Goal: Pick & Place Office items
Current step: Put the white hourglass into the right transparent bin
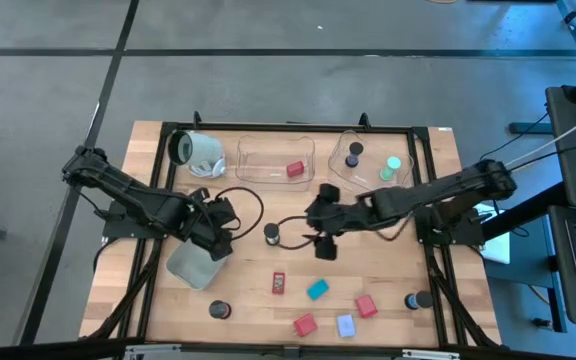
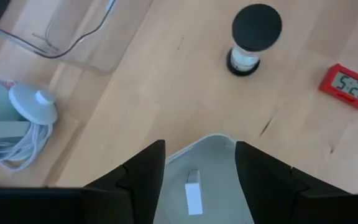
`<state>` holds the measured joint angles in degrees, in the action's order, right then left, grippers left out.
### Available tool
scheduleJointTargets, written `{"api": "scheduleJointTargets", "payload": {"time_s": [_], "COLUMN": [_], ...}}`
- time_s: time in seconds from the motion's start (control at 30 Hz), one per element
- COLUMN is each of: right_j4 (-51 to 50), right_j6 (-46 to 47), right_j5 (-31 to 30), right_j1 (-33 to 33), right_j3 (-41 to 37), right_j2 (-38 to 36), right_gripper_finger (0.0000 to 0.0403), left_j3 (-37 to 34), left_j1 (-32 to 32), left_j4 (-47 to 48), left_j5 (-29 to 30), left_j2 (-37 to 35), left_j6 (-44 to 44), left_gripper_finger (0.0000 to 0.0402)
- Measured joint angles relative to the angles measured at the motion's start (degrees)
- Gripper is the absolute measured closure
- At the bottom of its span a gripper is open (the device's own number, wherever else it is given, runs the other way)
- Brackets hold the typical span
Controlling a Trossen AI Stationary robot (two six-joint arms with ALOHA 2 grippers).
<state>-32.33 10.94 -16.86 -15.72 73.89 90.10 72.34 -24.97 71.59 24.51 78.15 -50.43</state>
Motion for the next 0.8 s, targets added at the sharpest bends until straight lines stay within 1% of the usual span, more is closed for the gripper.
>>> {"api": "scheduleJointTargets", "payload": {"time_s": [0.07, 0.13, 0.27, 0.33, 0.4, 0.47, 0.57, 0.63, 0.8], "right_j4": [2.8, 5.9, 12.4, 15.3, 17.6, 18.9, 20.3, 21.6, 24.7], "right_j6": [-1.3, -3.1, -8.5, -10.1, -11.6, -13.1, -13.6, -13.6, -10.2], "right_j5": [0.1, 2.5, 12.3, 15.2, 16.3, 15.9, 14.5, 14.8, 18.6], "right_j1": [0.7, 1.3, 2.2, 2.6, 3.1, 3.8, 5.1, 6.0, 7.5], "right_j3": [0.0, 0.0, 0.0, 0.0, 0.0, 0.0, 0.0, 0.0, 0.0], "right_j2": [2.9, 5.4, 9.4, 11.1, 12.3, 13.0, 13.4, 13.5, 17.3], "right_gripper_finger": [0.0087, 0.0087, 0.0087, 0.0087, 0.0086, 0.008, 0.0061, 0.0045, 0.0019], "left_j3": [0.0, 0.0, 0.0, 0.0, 0.0, 0.0, 0.0, 0.0, 0.0], "left_j1": [-0.3, -0.5, -0.5, -0.5, -0.6, -0.8, -1.0, -1.0, -1.0], "left_j4": [0.2, 0.5, 2.6, 4.0, 5.5, 6.8, 8.3, 8.9, 9.8], "left_j5": [0.0, 0.1, 0.2, 0.2, 0.2, 0.1, 0.1, 0.1, 0.1], "left_j2": [0.0, 0.0, 0.0, 0.0, 0.0, 0.0, 0.0, 0.0, 0.0], "left_j6": [0.0, -0.4, -1.3, -2.4, -3.0, -3.7, -4.5, -4.7, -5.0], "left_gripper_finger": [0.021, 0.021, 0.0212, 0.0212, 0.0212, 0.0213, 0.0215, 0.0217, 0.0217]}}
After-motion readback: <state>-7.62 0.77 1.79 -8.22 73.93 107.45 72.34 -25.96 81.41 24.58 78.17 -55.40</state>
